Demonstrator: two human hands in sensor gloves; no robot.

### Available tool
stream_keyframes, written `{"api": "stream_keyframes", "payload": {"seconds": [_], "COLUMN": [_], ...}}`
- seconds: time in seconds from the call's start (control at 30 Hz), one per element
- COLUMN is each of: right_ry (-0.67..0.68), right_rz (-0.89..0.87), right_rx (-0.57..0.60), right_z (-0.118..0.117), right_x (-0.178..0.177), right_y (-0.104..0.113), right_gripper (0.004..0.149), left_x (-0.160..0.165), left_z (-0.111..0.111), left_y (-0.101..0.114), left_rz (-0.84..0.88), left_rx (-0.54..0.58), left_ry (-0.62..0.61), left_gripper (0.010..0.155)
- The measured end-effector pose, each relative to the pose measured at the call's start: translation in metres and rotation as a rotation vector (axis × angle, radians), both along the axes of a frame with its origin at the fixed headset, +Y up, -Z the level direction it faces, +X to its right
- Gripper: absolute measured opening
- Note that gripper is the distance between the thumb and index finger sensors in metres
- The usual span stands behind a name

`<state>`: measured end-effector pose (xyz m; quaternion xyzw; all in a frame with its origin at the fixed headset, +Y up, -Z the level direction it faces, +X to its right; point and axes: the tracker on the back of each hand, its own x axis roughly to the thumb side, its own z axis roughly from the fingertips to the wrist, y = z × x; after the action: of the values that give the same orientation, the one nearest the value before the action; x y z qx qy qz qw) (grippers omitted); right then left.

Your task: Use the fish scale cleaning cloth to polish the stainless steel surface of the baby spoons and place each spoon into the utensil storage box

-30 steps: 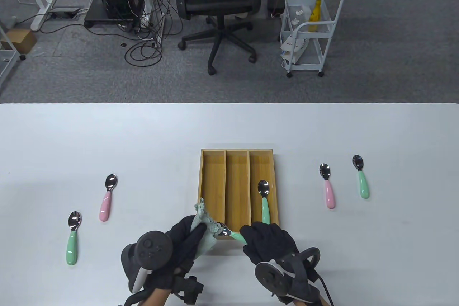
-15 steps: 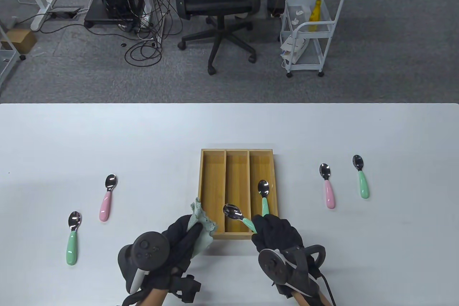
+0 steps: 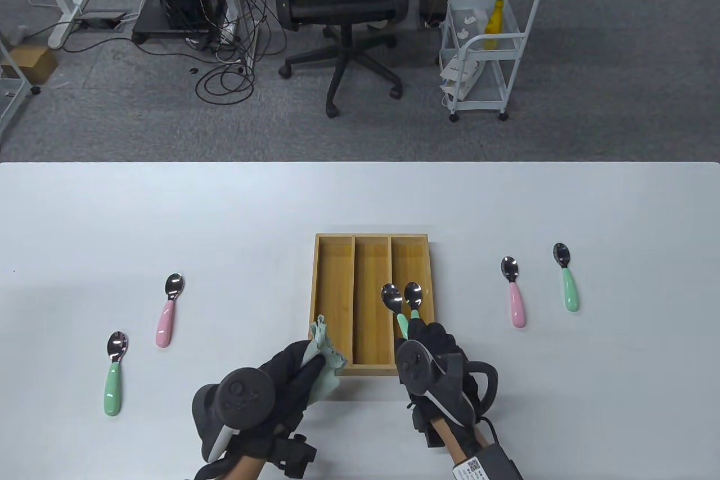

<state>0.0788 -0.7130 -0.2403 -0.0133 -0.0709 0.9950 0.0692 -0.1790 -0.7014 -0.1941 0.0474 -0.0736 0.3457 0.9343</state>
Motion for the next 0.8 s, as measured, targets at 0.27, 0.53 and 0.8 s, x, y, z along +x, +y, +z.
{"api": "stream_keyframes", "payload": {"seconds": [0.27, 0.53, 0.8], "right_ry": [-0.111, -0.152, -0.149], "right_rz": [0.005, 0.068, 0.136], "right_rx": [-0.081, -0.111, -0.128], "right_z": [-0.024, -0.033, -0.035], "right_x": [-0.006, -0.012, -0.021], "right_y": [-0.008, -0.012, -0.015], "right_gripper": [0.053, 0.053, 0.053], "left_x": [0.0, 0.001, 0.001], "left_z": [-0.001, -0.001, -0.001], "left_y": [0.001, 0.001, 0.001], "left_rz": [0.009, 0.002, 0.003], "left_rx": [-0.007, -0.007, -0.011], "left_ry": [-0.006, -0.015, -0.015], "left_gripper": [0.045, 0.045, 0.045]}}
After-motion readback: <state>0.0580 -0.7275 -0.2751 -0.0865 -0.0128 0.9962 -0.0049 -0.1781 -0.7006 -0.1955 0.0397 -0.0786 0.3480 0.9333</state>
